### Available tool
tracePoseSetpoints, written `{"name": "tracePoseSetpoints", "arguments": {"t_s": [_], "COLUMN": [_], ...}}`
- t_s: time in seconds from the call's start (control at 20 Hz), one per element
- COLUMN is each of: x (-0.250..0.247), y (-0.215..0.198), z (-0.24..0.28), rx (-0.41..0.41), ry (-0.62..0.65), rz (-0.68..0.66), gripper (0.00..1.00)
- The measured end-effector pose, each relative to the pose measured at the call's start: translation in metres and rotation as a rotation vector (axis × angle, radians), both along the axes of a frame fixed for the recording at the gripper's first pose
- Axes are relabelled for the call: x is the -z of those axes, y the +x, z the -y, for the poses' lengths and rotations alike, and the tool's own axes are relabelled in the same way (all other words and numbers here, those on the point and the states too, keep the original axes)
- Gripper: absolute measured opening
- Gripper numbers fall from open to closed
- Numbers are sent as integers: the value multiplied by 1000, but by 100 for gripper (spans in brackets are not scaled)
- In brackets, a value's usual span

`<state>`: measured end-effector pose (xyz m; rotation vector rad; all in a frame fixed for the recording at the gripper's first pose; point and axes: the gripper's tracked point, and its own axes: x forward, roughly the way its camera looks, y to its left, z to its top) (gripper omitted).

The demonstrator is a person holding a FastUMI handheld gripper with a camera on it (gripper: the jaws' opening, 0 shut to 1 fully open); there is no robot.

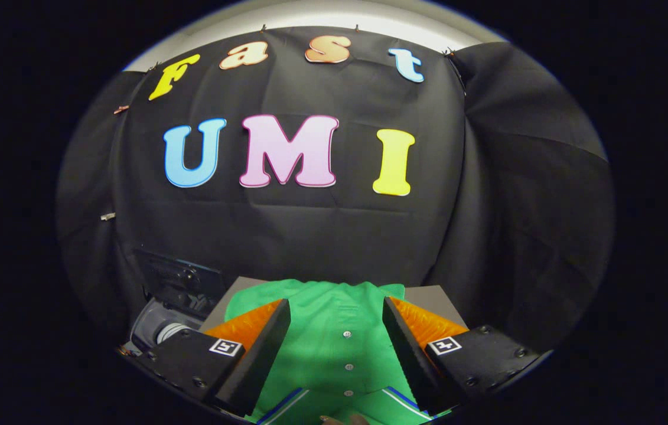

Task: Put the clothes into the washing machine and then close the washing machine lid.

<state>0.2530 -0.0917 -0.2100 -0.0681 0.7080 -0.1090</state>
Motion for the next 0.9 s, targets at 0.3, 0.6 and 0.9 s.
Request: {"name": "tracePoseSetpoints", "arguments": {"t_s": [0.3, 0.6, 0.9], "x": [49, 84, 85], "y": [-2, -9, -15], "z": [18, 26, 25], "rx": [42, 88, 55], "ry": [-2, 50, 53], "rz": [-158, -303, -354], "gripper": [99, 99, 95]}}
